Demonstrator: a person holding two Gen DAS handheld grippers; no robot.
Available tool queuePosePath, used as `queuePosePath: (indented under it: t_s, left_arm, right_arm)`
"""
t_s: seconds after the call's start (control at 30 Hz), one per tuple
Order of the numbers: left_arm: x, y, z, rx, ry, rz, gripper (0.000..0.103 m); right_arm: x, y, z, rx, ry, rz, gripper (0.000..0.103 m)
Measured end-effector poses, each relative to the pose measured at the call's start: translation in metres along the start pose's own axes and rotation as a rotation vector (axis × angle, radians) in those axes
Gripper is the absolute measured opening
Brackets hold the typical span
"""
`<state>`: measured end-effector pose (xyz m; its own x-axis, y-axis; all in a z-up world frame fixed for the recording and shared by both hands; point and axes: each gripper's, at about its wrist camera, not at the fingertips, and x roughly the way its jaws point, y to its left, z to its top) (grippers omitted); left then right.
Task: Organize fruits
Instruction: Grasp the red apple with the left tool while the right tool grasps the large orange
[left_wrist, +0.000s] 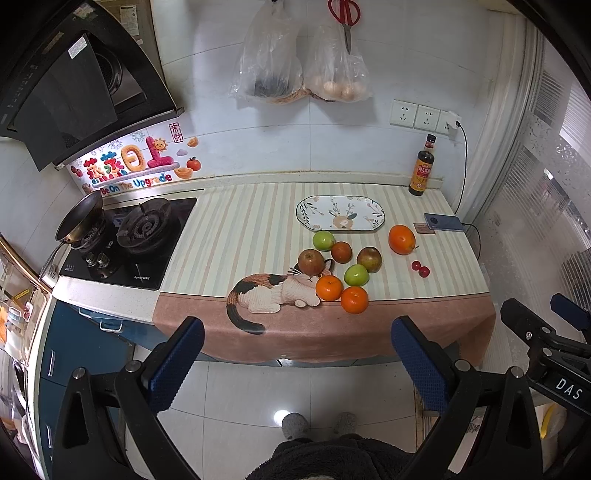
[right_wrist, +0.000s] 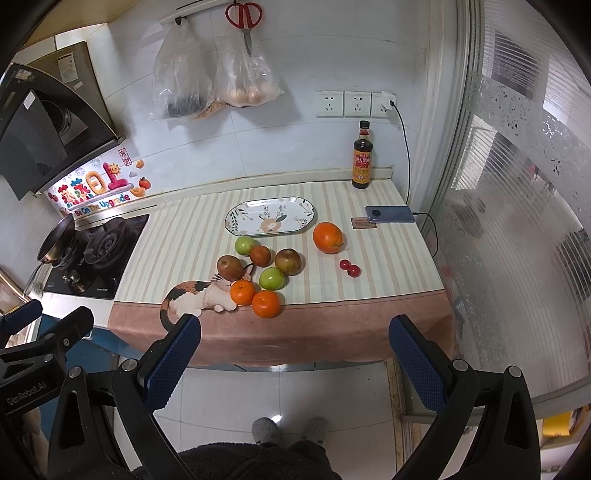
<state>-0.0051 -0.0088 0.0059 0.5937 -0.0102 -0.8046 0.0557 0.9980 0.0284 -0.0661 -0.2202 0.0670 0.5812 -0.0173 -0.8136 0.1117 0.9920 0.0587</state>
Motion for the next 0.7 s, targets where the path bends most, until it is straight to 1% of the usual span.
queuePosePath:
  t_s: [0.17,0.23,0.33,0.4,0.5,0.6,0.63,0.7]
  left_arm:
    - [0.002,0.0,0.002,0.002,-0.013,0.0,0.103]
    - [0.005,0.0,0.005,0.005,-0.044,0.01,0.103]
    - [0.02,0.004,0.014,0.021,-0.077,0.047,0.103]
    - [0.037,0.011,0.021,0.023,-0.083,0.065,0.103]
    - [0.068,0.022,0.032,0.023,-0.056,0.069,0.103]
    - [0.107,0.03,0.042,0.014,0.01,0.055,0.103]
    - [0.123,0.03,0.046,0.016,0.045,0.062,0.103]
    - [0.15,0.028,0.05,0.012,0.112,0.046,0.103]
  right_arm:
    - [0.003,0.001,-0.003,0.026,-0.009,0.0,0.103]
    - [0.008,0.001,-0.003,0.057,-0.033,0.034,0.103]
    - [0.022,0.002,-0.003,0.08,-0.074,0.071,0.103]
    - [0.037,0.003,-0.003,0.108,-0.056,0.076,0.103]
    - [0.061,0.0,-0.003,0.153,-0.027,0.084,0.103]
    - [0.094,-0.007,0.001,0.193,-0.004,0.057,0.103]
    - [0.103,-0.01,0.003,0.199,0.01,0.047,0.103]
    - [0.127,-0.018,0.009,0.217,0.051,0.041,0.103]
